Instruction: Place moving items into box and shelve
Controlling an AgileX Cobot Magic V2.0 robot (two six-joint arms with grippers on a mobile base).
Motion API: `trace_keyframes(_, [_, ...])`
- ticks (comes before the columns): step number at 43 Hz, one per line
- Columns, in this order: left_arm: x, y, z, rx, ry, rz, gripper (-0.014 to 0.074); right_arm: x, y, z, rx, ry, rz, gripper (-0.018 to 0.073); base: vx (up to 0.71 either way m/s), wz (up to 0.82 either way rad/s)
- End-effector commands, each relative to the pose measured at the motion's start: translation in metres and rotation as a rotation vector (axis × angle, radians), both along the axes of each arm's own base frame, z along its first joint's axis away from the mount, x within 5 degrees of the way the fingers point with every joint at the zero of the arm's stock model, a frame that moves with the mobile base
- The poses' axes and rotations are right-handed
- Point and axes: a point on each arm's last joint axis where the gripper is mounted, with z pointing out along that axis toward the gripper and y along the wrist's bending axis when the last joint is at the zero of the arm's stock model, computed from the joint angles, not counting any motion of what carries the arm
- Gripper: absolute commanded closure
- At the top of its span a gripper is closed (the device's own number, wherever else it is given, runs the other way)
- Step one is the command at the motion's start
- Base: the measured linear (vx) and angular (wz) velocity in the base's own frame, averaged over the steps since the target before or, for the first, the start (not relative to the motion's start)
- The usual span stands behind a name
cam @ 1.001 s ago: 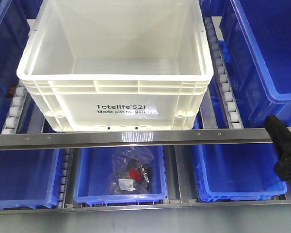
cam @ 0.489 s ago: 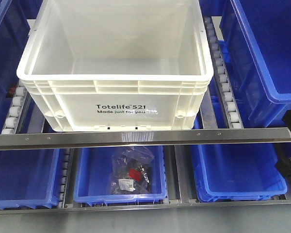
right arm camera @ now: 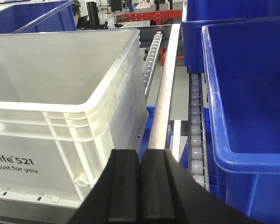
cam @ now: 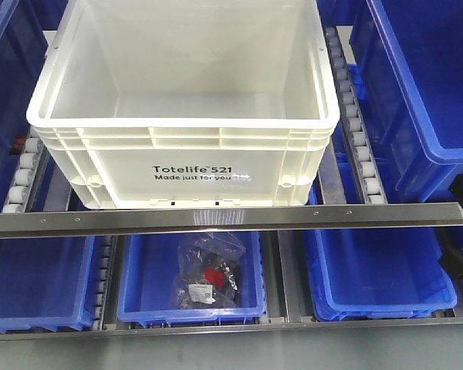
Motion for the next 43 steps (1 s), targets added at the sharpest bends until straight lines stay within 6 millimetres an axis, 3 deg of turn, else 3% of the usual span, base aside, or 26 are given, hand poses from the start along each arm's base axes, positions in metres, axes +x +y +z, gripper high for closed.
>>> trace_keyframes(1, [-0.005, 0.001, 0.017, 0.025, -0.128, 0.001, 0.0605, 0.003, -0.003, 0.011, 0.003, -0.041, -0.036, 0.0567, 0.0, 0.0])
trace_keyframes(6, [-0.019, 0.003, 0.009, 0.067, -0.165, -0.002, 0.0605, 0.003, -0.002, 0.01, 0.003, -0.038, -0.031, 0.0567, 0.0, 0.0])
trace_keyframes(14, [-0.034, 0.005, -0.023, 0.046, -0.231, 0.003, 0.0605, 0.003, -0.002, 0.01, 0.003, -0.038, -0.031, 0.0567, 0.0, 0.0])
trace_keyframes(15, [-0.033, 0.005, -0.029, 0.036, -0.23, 0.004, 0.0605, 0.003, -0.003, 0.011, 0.003, -0.041, -0.036, 0.0567, 0.0, 0.0])
trace_keyframes(16, [-0.026, 0.005, -0.056, -0.038, -0.192, 0.017, 0.0605, 0.003, -0.002, 0.01, 0.002, -0.032, -0.022, 0.0567, 0.0, 0.0])
trace_keyframes(43, [-0.026, 0.005, -0.057, -0.035, -0.172, 0.016, 0.0605, 0.003, -0.002, 0.01, 0.002, -0.033, -0.022, 0.0567, 0.0, 0.0])
